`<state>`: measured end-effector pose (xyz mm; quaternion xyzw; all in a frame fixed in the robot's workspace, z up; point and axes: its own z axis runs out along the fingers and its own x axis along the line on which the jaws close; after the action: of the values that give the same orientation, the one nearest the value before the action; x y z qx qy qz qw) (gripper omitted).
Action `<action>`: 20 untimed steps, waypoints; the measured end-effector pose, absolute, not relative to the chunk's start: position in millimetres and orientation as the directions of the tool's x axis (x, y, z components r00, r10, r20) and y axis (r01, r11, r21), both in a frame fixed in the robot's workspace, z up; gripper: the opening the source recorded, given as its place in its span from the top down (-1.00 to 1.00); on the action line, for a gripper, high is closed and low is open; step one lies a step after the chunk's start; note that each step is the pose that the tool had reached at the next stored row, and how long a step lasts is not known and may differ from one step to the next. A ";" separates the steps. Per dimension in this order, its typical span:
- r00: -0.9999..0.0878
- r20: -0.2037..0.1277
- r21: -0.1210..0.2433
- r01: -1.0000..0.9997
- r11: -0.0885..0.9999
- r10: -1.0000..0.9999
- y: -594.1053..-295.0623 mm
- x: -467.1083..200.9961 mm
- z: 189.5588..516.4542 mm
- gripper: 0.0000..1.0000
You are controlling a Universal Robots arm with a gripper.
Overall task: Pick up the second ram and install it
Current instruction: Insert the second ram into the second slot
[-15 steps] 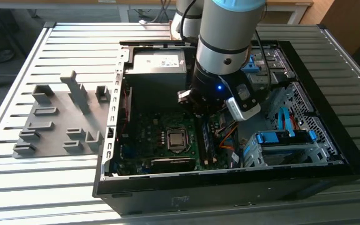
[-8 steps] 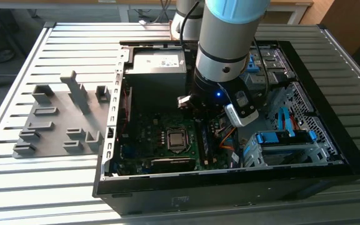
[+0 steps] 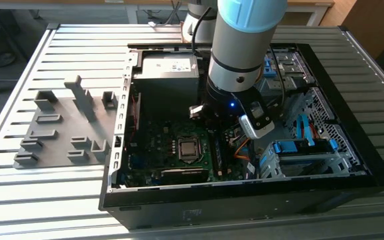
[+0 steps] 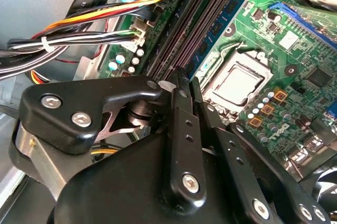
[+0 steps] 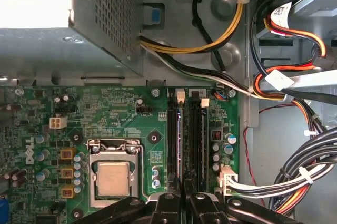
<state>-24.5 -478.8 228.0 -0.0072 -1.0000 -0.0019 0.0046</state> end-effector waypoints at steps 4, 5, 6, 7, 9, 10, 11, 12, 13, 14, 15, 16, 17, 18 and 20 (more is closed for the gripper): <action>-1.000 0.009 0.004 0.014 1.000 0.014 -478.8 -24.5 227.9 0.72; -1.000 0.009 0.004 0.014 1.000 0.014 -478.8 -24.5 227.8 0.72; -1.000 0.009 0.005 0.014 1.000 0.014 -478.8 -24.5 227.6 0.72; -1.000 0.009 0.005 0.014 1.000 0.014 -478.8 -24.5 227.2 0.72; -1.000 0.009 0.006 0.016 1.000 0.016 -478.8 -24.5 224.5 0.72; -1.000 0.009 0.006 0.017 1.000 0.017 -478.8 -24.5 222.4 0.72; -1.000 0.009 0.006 0.017 1.000 0.017 -478.8 -24.5 221.4 0.72; -1.000 0.009 0.006 0.017 1.000 0.017 -478.8 -24.5 220.4 0.72; -1.000 0.009 0.007 0.018 1.000 0.018 -478.8 -24.5 219.6 0.72; -1.000 0.009 0.007 0.018 1.000 0.018 -478.8 -24.5 219.0 0.72; -1.000 0.009 0.008 0.019 1.000 0.019 -478.9 -24.5 218.7 0.72; -1.000 0.009 0.009 0.020 1.000 0.020 -478.8 -24.5 218.6 0.72; -1.000 0.009 0.009 0.022 1.000 0.022 -478.9 -24.4 218.4 0.72; -1.000 0.009 0.010 0.024 1.000 0.024 -478.9 -24.3 218.1 0.72; -0.999 0.009 0.010 0.031 0.999 0.031 -479.4 -24.3 217.9 0.72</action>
<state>-24.3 -479.4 217.9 -0.0155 -0.9999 -0.0051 0.0046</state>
